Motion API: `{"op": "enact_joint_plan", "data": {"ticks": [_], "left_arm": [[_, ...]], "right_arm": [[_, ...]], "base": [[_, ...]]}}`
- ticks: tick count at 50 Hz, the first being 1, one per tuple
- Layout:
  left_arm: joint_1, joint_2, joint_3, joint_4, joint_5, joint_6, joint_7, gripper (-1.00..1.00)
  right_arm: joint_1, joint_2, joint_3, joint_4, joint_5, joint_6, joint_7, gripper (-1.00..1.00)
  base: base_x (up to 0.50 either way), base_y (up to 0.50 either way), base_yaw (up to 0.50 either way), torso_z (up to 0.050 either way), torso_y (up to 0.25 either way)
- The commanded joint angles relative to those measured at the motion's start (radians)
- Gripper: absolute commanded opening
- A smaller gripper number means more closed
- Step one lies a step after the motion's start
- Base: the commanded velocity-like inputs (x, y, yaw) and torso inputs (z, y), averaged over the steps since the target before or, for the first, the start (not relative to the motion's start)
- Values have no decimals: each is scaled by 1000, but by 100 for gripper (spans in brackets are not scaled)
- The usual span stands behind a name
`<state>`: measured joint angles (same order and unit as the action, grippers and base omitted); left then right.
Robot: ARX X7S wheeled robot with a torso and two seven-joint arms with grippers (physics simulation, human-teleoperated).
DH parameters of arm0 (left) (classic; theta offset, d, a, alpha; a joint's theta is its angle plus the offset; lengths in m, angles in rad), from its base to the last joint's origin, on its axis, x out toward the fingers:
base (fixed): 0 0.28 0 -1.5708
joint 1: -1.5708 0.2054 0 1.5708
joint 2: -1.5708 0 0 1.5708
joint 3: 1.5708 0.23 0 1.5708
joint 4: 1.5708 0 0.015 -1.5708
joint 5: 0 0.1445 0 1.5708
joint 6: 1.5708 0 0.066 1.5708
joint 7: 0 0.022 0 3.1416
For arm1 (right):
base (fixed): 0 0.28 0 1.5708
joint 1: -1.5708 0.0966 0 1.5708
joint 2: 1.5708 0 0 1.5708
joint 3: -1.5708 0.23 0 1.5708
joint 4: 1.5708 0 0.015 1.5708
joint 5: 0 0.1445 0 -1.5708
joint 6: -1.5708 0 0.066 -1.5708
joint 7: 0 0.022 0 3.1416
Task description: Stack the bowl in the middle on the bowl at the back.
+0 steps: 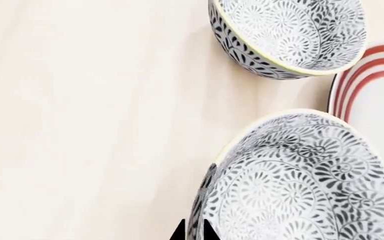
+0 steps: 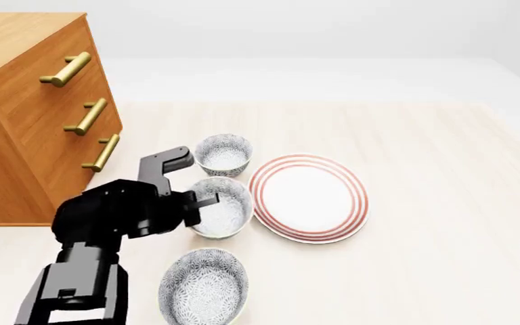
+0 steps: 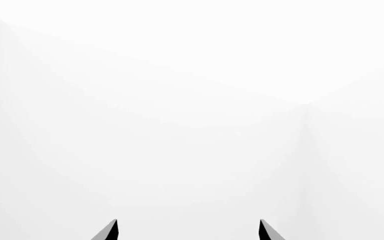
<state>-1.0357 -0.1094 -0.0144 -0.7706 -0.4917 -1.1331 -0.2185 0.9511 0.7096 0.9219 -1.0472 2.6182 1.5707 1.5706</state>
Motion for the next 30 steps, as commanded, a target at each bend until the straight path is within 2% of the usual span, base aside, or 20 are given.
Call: {"op": "enact_joint_plan", "data": {"ticks": [1,14,30], "left_arm": [[24,-17,-73,140,-58,-104,-63,-100],[13,-8,-222,246,-147,-236,-160,-100],[-48,31,-462,219,-227,-316,-310,-100]], "right_arm": [[11,-13,-26,0,-23,0,0,100],[38,-31,-92,0,-77,0,0,100],[66,-49,-157,0,-129,0,0,100]], "base": [[0,0,0,0,0],[0,0,0,0,0],[0,0,0,0,0]]}}
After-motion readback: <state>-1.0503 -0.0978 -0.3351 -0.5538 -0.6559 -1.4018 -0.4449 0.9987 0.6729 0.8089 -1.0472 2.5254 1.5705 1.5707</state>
